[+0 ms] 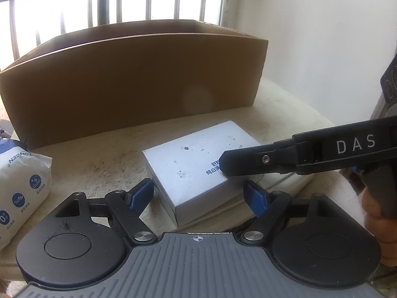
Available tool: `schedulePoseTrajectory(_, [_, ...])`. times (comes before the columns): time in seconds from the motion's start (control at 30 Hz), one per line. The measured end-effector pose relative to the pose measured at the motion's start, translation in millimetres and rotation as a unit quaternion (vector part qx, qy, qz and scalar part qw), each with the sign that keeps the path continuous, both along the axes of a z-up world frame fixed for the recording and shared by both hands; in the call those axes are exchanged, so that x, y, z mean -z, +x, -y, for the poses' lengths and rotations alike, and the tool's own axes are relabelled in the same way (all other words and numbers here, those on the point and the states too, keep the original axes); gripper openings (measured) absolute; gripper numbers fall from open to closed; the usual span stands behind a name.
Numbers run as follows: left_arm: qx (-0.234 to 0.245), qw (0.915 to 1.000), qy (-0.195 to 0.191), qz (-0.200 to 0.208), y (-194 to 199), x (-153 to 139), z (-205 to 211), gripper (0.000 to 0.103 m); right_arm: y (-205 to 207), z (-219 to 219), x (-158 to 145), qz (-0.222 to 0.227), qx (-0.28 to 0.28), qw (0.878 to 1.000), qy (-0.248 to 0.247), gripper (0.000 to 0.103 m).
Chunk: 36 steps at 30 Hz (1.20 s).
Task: Organize objects
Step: 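Lift the white box off the table with the right gripper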
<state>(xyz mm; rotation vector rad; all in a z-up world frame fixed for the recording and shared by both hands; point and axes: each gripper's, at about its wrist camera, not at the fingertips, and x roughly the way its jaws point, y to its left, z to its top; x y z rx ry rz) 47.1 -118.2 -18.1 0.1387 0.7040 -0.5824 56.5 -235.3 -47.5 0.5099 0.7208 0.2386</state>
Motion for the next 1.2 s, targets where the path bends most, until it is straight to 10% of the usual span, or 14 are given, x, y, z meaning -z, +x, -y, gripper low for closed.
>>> schedulePoseTrajectory(1.2, [0.000, 0.9999, -0.007, 0.013, -6.0, -18.5, 0.7, 0.080, -3.1, 3.8, -17.0, 0.014, 0.011, 1.000, -0.009, 0.061])
